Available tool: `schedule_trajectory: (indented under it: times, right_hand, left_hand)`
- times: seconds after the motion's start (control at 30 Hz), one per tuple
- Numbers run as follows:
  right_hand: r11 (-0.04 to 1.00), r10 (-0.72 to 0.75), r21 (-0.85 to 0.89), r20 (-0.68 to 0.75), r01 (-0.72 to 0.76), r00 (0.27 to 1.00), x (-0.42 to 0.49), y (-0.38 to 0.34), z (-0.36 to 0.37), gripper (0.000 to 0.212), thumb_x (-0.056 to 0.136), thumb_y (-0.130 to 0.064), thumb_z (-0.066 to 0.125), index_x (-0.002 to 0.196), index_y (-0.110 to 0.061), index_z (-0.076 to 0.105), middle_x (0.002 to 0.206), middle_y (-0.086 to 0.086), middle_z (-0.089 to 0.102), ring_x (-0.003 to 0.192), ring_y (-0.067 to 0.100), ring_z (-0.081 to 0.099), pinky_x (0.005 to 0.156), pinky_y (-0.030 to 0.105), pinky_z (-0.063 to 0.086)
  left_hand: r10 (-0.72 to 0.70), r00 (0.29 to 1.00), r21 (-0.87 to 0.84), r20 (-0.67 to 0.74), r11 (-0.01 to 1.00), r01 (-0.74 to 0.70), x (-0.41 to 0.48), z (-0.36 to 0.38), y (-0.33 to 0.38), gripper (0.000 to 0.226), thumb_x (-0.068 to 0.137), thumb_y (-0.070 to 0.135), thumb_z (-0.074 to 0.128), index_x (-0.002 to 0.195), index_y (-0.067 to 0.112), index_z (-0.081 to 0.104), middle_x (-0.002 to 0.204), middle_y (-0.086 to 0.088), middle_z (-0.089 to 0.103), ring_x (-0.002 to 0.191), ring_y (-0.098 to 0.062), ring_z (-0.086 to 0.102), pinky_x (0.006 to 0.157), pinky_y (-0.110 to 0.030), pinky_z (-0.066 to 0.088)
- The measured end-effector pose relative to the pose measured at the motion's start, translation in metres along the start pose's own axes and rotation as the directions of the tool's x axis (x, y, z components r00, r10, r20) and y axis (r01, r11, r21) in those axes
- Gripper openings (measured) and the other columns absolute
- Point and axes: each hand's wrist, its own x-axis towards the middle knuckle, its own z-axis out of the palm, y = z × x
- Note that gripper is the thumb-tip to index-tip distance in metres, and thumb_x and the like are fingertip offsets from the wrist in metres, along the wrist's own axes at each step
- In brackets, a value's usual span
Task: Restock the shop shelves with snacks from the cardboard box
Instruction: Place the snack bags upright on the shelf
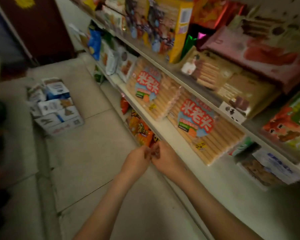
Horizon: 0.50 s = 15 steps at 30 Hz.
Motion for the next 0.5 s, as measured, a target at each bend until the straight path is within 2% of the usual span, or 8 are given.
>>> schedule_trajectory:
  times: [0.13,0.27,0.33,0.43,0.5]
  right_hand:
    - [0.999,-0.005,-0.048,0.103,0.010,0.995,-0.007,-0.046,-0.011,0.025,0.085,-0.022,0.059,0.108,-0.015,0.055,0.116,0.003,0.051,0.108,0.022,0.053,0.087,0.030,0.043]
    - [0.996,-0.018,-0.075,0.235,0.036,0.972,-0.023,-0.103,-0.028,0.029,0.086,-0.015,0.054,0.115,-0.010,0.055,0.118,0.008,0.055,0.110,0.024,0.054,0.087,0.030,0.042]
    - [0.999,0.005,-0.051,0.242,0.008,0.970,-0.027,-0.137,-0.040,0.033,0.089,-0.020,0.054,0.119,-0.008,0.053,0.120,0.010,0.056,0.112,0.026,0.054,0.087,0.028,0.042]
    - [0.996,0.089,-0.003,0.234,-0.091,0.968,-0.037,-0.190,-0.061,0.036,0.092,-0.028,0.052,0.121,-0.008,0.050,0.118,0.010,0.059,0.110,0.026,0.056,0.078,0.025,0.040]
    - [0.997,0.073,-0.029,0.286,-0.068,0.955,-0.042,-0.230,-0.073,0.034,0.091,-0.029,0.052,0.117,-0.008,0.052,0.116,0.011,0.060,0.108,0.026,0.057,0.077,0.025,0.040]
  left_hand:
    - [-0.124,0.992,0.033,0.023,0.992,0.123,-0.024,-0.040,0.008,0.028,0.096,0.016,0.043,0.118,0.013,0.060,0.114,-0.015,0.066,0.108,-0.030,0.060,0.084,-0.032,0.046]
    - [-0.266,0.963,0.052,0.034,0.963,0.264,-0.053,-0.088,0.019,0.030,0.096,0.016,0.042,0.121,0.011,0.058,0.118,-0.015,0.065,0.114,-0.029,0.058,0.088,-0.032,0.045]
    - [-0.336,0.941,0.065,0.044,0.941,0.333,-0.069,-0.118,0.022,0.031,0.096,0.014,0.040,0.118,0.006,0.059,0.120,-0.016,0.063,0.114,-0.030,0.057,0.089,-0.033,0.045]
    - [-0.413,0.911,0.066,0.029,0.910,0.410,-0.098,-0.164,0.030,0.032,0.096,0.013,0.037,0.114,0.002,0.061,0.120,-0.018,0.063,0.113,-0.030,0.057,0.090,-0.033,0.043]
    - [-0.470,0.882,0.060,0.014,0.881,0.469,-0.114,-0.198,0.032,0.032,0.097,0.015,0.036,0.114,0.004,0.061,0.121,-0.017,0.063,0.113,-0.030,0.057,0.089,-0.031,0.043]
